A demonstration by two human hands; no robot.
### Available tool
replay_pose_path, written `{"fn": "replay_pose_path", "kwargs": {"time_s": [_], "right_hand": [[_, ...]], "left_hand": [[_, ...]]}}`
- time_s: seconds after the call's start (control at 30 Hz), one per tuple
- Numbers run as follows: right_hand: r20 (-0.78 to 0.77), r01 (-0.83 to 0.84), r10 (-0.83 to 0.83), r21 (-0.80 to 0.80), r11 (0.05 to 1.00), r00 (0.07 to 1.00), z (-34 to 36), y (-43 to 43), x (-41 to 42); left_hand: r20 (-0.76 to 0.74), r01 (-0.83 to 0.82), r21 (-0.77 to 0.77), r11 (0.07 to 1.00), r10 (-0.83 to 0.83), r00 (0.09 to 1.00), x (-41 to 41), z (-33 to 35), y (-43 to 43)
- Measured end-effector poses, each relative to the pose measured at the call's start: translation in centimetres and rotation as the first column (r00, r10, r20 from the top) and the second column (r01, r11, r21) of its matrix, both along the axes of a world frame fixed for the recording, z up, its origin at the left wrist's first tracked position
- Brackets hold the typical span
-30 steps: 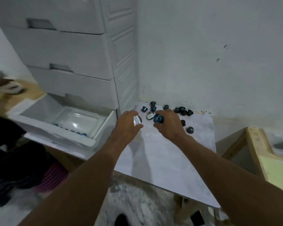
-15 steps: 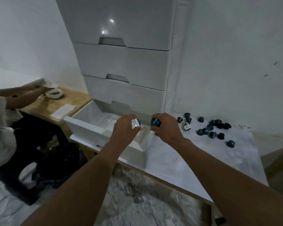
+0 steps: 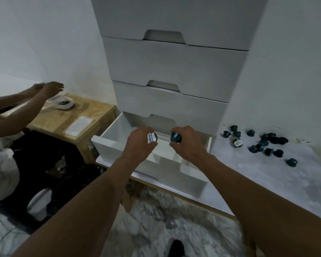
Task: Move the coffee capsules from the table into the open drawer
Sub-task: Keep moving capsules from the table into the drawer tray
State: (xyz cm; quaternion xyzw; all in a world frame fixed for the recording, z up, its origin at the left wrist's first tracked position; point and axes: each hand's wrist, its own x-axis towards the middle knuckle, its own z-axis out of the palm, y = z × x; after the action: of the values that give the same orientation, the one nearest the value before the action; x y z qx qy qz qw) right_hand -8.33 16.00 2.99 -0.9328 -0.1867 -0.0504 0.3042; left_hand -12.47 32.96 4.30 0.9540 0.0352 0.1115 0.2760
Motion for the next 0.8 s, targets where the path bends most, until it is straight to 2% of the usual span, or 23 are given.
{"fn": "replay_pose_path", "kwargs": {"time_s": [0.2,0.4,0.57,0.7,0.8], "right_hand": [[0.005,-0.019,0.019,0.013,1.0,1.0,-2.3,2.9,5.1],[-0.146,-0.047,0.041,-0.039,0.998,0.988,-6.4,5.8,10.0],[-0.292,-0.021,-0.014,-0.115,0.993,0.956,-9.0,7.4,12.5],[-0.369,0.004,-0.059,-0.147,0.989,0.927,-10.2,8.7,12.9],[-0.4,0.025,-0.082,-0.146,0.989,0.913,-10.7,10.0,13.0]], "left_hand": [[-0.088,0.022,0.046,0.999,-0.018,0.996,5.2,-1.8,2.3],[-0.271,0.124,0.176,0.977,-0.073,0.96,10.9,-4.3,4.4],[-0.432,0.261,0.232,0.937,-0.141,0.891,14.8,-6.1,6.5],[-0.543,0.43,0.298,0.852,-0.219,0.811,16.3,-6.8,8.5],[-0.588,0.509,0.283,0.813,-0.273,0.762,17.2,-7.7,10.1]]}}
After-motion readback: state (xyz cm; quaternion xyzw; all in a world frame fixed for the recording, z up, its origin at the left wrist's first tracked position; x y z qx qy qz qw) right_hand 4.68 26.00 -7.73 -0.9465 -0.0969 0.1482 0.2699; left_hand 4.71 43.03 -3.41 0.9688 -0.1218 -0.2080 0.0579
